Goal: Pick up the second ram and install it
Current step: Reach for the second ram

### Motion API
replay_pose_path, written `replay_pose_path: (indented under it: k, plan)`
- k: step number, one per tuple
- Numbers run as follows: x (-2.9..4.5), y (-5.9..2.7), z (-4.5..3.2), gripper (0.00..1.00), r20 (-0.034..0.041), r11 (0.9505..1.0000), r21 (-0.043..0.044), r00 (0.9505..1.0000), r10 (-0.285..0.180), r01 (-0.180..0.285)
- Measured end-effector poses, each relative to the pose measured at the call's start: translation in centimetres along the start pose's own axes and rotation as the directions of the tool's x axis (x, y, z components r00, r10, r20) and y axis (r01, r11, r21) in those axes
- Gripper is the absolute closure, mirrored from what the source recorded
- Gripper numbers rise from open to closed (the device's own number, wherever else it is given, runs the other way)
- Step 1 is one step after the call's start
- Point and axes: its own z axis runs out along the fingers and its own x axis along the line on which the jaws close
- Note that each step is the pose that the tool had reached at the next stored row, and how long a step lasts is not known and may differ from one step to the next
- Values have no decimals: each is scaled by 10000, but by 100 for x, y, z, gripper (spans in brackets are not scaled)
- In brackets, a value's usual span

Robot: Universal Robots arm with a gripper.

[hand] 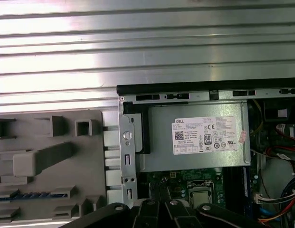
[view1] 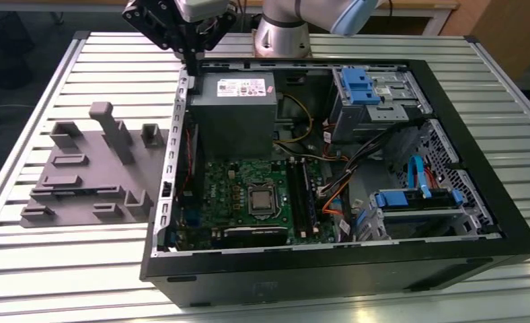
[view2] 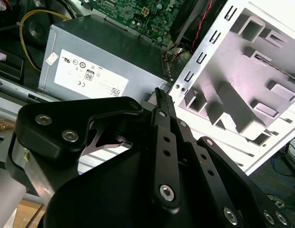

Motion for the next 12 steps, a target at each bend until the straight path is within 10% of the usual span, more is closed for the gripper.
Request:
replay_pose_path:
  k: [12]
  plan:
    - [106, -8, -1, 89, -1, 10000, 0, 10000, 0, 0]
